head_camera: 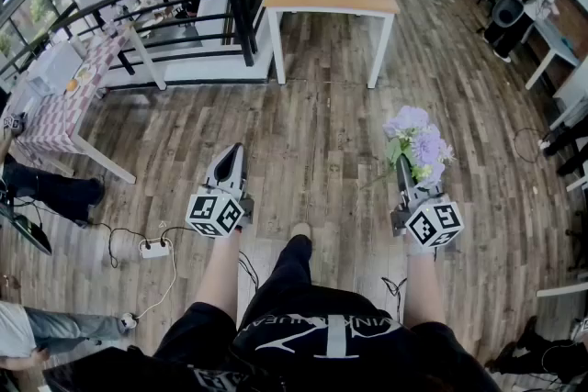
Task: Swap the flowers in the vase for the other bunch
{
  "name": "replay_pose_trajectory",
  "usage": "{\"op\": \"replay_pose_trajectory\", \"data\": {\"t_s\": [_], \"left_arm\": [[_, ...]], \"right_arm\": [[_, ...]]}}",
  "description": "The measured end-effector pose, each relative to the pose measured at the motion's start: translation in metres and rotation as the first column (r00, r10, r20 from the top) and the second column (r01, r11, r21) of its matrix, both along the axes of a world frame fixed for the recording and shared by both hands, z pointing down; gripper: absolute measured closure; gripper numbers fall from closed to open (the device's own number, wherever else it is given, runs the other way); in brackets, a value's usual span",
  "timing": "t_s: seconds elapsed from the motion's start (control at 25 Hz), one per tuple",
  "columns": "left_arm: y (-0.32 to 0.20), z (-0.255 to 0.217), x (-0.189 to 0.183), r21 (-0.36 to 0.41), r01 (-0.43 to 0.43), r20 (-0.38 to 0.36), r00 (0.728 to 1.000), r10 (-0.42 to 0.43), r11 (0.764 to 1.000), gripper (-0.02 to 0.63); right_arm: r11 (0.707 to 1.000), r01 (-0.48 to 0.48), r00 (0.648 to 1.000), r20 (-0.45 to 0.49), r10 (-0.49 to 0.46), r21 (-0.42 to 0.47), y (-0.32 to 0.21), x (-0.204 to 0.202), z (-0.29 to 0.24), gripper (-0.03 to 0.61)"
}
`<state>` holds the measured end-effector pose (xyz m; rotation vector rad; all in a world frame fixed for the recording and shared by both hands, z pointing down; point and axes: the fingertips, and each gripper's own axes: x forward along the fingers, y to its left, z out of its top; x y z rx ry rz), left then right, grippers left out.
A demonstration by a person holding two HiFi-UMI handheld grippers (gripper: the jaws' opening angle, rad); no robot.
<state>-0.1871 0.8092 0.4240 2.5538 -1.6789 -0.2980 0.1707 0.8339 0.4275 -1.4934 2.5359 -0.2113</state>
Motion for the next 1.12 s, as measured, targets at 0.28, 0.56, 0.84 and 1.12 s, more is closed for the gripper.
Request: {"op": "replay_pose_trajectory", "data": {"t_s": [0.28,0.56,0.84,1.12], "left_arm": [[-0.05,0.001,0.017,-0.01,-0.019,-0.004,1.0,0.019,1.0,0.604],[-0.107,0.005,0.017,-0.031,-0.032,-0.004,0.999,0.032,0.999,0.604],[-0.183,0.0,0.002,-0.021,-0.043,-0.011,0.999,0.043,0.999,0.604],[-0.258,-0.001,-0.006,-0.011,-0.074,-0.012,0.997,0.074,0.997,0.603]], "right_arm": [[1.0,0.002,1.0,0.002,-0.002,-0.007,-0.046,0.009,0.0,0.531],[1.0,0.002,1.0,0.006,-0.002,-0.031,-0.1,0.002,0.005,0.531],[0.999,-0.001,1.0,0.002,0.001,-0.036,-0.171,-0.02,-0.001,0.531],[1.0,-0.004,1.0,0.014,0.005,-0.019,-0.247,-0.039,-0.007,0.531]]}}
